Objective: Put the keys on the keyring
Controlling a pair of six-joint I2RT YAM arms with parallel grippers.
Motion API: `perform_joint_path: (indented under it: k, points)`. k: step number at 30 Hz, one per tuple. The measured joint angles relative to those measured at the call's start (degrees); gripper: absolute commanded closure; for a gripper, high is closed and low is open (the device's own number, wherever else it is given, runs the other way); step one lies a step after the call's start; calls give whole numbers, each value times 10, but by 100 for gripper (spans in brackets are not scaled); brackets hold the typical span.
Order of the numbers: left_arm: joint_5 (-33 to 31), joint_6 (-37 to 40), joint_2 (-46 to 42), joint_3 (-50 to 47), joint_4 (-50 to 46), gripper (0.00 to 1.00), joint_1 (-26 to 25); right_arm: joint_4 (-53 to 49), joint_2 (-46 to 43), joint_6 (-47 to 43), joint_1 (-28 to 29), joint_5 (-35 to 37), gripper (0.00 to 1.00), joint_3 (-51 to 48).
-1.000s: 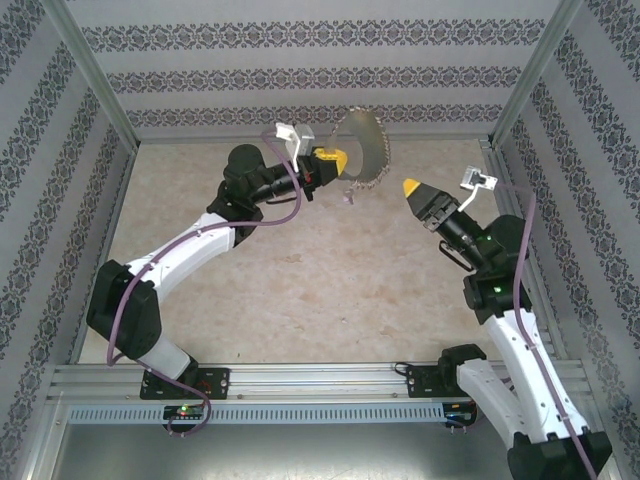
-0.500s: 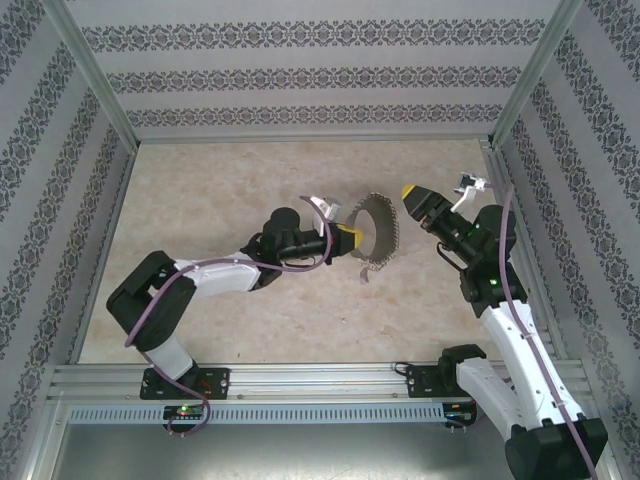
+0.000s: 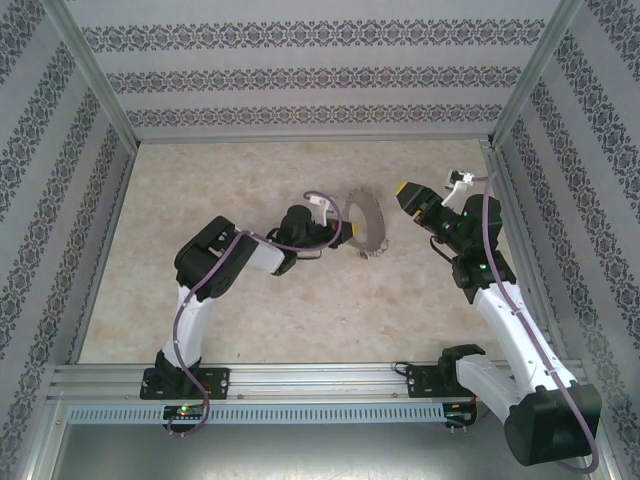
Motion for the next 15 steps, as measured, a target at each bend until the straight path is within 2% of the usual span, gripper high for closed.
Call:
perform_joint_path:
  k: [6,15]
  points:
    - [0,-11,33,80,2,100,40,7,8,0,0,0,44,-4]
    - [-5,-17,62,106,3,100,52,15,8,0,0,0,44,-13]
